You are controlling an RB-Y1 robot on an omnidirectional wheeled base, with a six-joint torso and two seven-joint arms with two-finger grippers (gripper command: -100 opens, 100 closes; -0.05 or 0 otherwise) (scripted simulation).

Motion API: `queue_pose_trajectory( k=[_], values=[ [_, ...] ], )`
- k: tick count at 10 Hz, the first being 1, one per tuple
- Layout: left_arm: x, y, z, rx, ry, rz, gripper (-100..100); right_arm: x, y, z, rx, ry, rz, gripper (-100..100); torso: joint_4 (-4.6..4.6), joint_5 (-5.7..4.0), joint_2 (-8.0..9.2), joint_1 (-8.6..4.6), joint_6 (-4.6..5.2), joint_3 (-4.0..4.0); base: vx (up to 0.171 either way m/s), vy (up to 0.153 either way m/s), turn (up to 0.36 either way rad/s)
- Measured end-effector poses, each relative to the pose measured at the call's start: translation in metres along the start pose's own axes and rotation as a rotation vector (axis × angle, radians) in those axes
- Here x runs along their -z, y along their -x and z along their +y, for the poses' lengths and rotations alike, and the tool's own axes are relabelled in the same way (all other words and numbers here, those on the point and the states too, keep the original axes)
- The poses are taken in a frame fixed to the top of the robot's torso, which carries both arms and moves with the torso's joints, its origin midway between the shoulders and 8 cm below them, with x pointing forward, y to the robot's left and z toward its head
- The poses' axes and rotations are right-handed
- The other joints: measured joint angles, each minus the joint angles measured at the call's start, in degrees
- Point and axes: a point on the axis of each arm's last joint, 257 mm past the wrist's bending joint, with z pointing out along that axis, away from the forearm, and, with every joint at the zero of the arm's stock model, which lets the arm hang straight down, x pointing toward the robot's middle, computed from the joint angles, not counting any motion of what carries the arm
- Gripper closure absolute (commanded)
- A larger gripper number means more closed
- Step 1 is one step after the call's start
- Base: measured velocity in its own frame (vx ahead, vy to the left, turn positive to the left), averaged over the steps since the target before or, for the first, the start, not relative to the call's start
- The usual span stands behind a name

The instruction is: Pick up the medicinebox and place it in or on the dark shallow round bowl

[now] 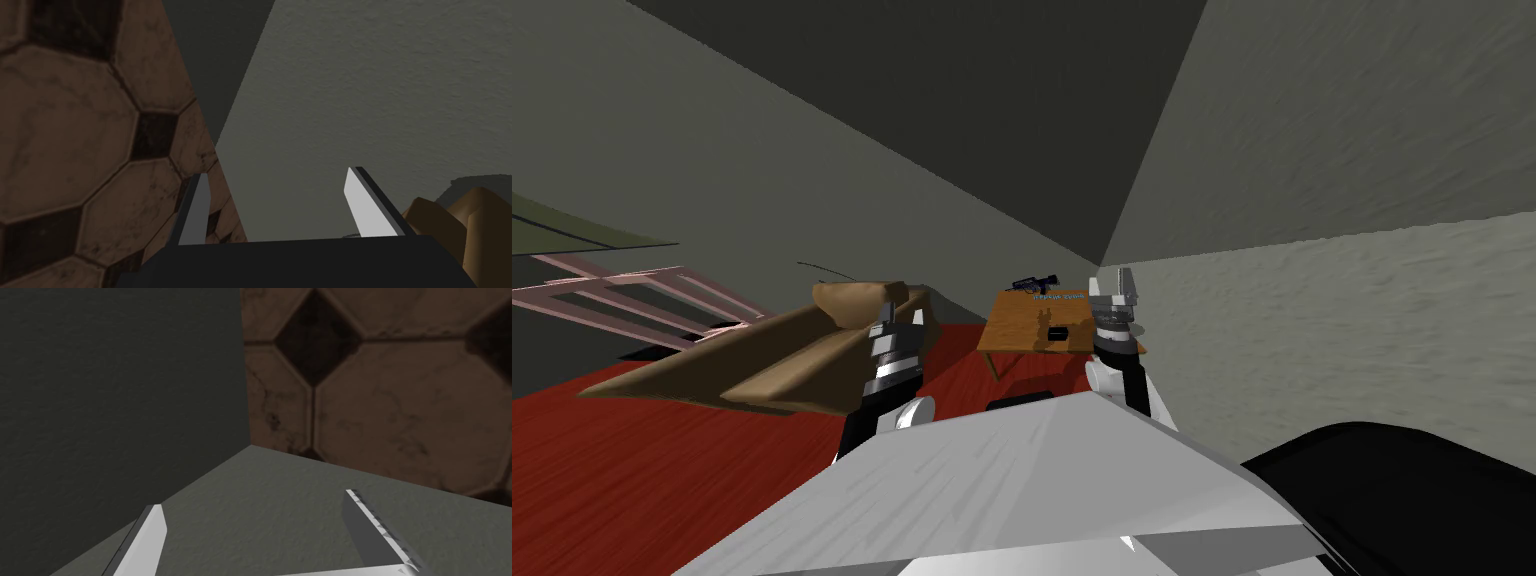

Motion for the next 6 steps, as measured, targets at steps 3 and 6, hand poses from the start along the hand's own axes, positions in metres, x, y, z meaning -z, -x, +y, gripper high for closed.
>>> queue_pose_trajectory(
  k=[3,6],
  values=[
    [0.000,0.000,0.000,0.000,0.000,0.000,0,0.008,-0.014,-0.012,0.012,-0.045,0.070,-100,0.05,0.00,0.25,-0.01,-0.01,0.14,-0.072,-0.003,0.102],
    [0.000,0.000,0.000,0.000,0.000,0.000,0,0.026,-0.033,-0.039,0.022,-0.141,0.159,-100,0.12,-0.02,0.55,-0.10,-0.01,0.31,-0.142,-0.017,0.172]
  ],
)
